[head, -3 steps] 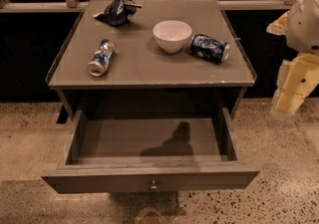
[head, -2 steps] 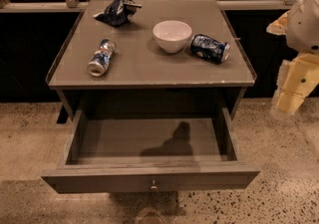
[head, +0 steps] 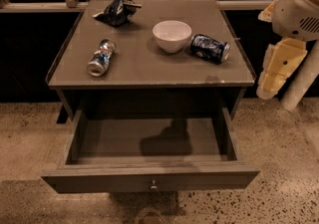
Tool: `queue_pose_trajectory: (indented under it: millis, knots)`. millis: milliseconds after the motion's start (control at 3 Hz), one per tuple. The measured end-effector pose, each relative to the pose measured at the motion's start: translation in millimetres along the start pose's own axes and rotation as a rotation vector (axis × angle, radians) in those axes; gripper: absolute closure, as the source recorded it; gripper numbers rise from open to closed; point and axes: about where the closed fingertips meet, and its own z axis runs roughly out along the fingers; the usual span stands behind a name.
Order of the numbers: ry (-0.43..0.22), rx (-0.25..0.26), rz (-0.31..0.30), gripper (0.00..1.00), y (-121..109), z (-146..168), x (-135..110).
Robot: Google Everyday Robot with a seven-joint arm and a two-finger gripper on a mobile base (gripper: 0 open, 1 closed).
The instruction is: Place pepsi can into top drawer
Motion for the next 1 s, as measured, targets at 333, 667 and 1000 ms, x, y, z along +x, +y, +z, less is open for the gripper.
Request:
queue_pose_trajectory:
  millis: [333,667,1000]
  knots:
    - [-0.034,-0.001,0.018,0.0,-1.3,3.1,2.2]
    - [-0.119,0.025,0.04,0.0,-29.0,22.0,6.7]
    - [-0.192,0.046,0.034,0.0,-68.2,47.3,0.0]
